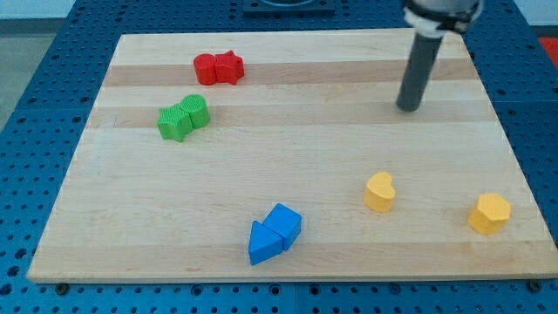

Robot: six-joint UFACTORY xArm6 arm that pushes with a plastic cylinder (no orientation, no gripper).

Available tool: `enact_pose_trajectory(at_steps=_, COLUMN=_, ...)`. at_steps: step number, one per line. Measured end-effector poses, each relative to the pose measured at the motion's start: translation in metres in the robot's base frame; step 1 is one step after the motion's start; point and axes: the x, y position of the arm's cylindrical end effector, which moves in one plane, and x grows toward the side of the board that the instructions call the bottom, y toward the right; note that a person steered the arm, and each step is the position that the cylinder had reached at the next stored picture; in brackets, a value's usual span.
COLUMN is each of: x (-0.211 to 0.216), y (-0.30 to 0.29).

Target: Move yellow hexagon towards yellow heart

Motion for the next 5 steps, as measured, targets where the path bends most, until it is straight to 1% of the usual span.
enact_pose_trajectory(at_steps=1, x=-0.024, y=0.055)
enact_pose_trajectory(at_steps=2, x=-0.032, y=0.110)
enact_pose_trajectory(at_steps=3, x=-0.028, y=0.153)
enact_pose_trajectory(at_steps=4, x=-0.025, y=0.154)
enact_pose_trajectory(at_steps=5, x=-0.003, y=0.154)
